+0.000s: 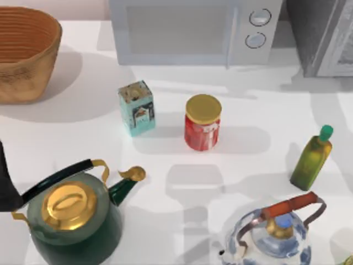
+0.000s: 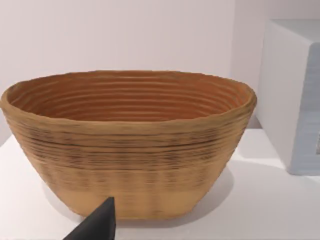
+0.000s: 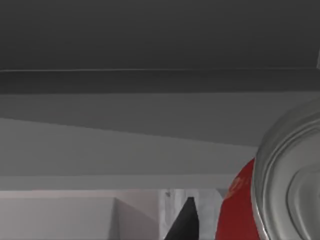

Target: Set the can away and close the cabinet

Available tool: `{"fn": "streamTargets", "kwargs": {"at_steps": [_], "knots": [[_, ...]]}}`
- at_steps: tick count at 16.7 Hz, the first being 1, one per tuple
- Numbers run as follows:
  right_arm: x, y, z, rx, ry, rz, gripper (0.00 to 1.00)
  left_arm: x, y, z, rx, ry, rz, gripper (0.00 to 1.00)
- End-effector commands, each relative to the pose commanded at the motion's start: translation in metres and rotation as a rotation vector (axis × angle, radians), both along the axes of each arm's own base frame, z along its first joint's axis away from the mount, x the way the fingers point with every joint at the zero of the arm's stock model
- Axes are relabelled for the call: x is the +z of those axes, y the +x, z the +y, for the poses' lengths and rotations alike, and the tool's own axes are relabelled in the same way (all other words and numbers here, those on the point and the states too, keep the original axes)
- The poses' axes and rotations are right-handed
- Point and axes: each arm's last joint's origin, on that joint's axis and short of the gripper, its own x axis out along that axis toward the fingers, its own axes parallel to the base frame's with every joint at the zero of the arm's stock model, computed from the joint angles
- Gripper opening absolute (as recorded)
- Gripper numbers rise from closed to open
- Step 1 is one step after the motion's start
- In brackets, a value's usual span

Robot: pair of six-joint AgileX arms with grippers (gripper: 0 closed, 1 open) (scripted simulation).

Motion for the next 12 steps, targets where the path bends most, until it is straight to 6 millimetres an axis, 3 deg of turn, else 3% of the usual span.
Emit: {"fn": "streamTargets", "kwargs": {"at_steps": [5,12], "knots": [[0.032,0.033,0.014,0.011,-0.005,-0.015,0.00,0.000,0.000,0.000,0.000,0.000,0.000,1.00],[0.034,0.037,0.014,0.010,-0.003,-0.014,0.00,0.000,0.000,0.000,0.000,0.000,0.000,1.00]]}}
